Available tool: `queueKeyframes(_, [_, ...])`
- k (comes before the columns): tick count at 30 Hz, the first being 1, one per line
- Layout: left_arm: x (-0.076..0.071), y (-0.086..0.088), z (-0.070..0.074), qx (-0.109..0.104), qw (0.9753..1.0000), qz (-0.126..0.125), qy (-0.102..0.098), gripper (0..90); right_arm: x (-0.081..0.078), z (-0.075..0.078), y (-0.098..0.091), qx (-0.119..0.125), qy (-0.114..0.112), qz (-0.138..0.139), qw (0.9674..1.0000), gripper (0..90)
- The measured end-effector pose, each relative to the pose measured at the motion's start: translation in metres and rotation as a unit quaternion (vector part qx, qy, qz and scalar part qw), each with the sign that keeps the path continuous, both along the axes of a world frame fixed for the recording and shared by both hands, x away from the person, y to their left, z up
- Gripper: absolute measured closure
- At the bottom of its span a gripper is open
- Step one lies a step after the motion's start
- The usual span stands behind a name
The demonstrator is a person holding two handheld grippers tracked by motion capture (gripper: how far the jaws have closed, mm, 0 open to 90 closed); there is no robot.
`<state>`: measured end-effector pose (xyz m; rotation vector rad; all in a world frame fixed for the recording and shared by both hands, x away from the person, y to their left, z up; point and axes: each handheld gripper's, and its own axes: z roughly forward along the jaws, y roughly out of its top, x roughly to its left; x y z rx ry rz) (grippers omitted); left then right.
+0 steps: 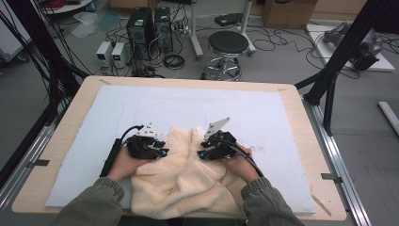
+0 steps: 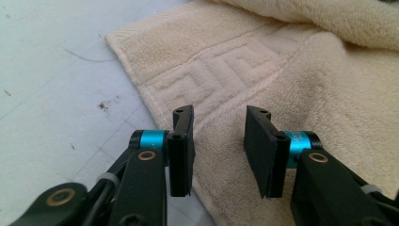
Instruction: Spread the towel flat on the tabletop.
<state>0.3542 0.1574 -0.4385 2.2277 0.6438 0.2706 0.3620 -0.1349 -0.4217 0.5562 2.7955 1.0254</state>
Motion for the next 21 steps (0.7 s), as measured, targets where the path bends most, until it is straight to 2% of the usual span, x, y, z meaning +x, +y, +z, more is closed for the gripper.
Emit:
queueKeyframes(2, [-0.002,-0.002,0.001,0.008,0.9999,0.008,-0.005,67.9,0.000,-0.004,0.000,0.011,0.008,0.000,0.9999,77.0])
queueKeyframes(4, [-0.004,-0.005,0.001,0.014,0.9998,0.011,-0.012,78.4,-0.001,-0.002,0.001,0.008,0.007,0.007,0.9999,83.8])
queueKeyframes(5, [-0.006,-0.007,0.001,0.021,0.9996,0.010,-0.017,84.3,-0.004,0.000,0.002,0.002,-0.002,0.011,0.9999,85.2])
queueKeyframes(7, [-0.008,-0.010,0.003,0.032,0.9991,0.009,-0.025,85.3,-0.005,0.001,0.002,0.004,-0.006,0.010,0.9999,85.3])
queueKeyframes(11, [-0.011,-0.007,0.006,0.047,0.9985,0.018,-0.023,86.5,-0.009,0.015,-0.006,0.026,-0.024,0.000,0.9994,85.4])
queueKeyframes(16, [-0.019,0.010,0.016,0.038,0.9980,0.039,-0.033,86.8,-0.017,0.042,-0.027,0.054,-0.052,-0.018,0.9970,85.4])
queueKeyframes(21, [-0.031,0.034,0.030,0.025,0.9951,0.073,-0.061,86.9,-0.029,0.062,-0.049,0.067,-0.065,-0.038,0.9949,85.4])
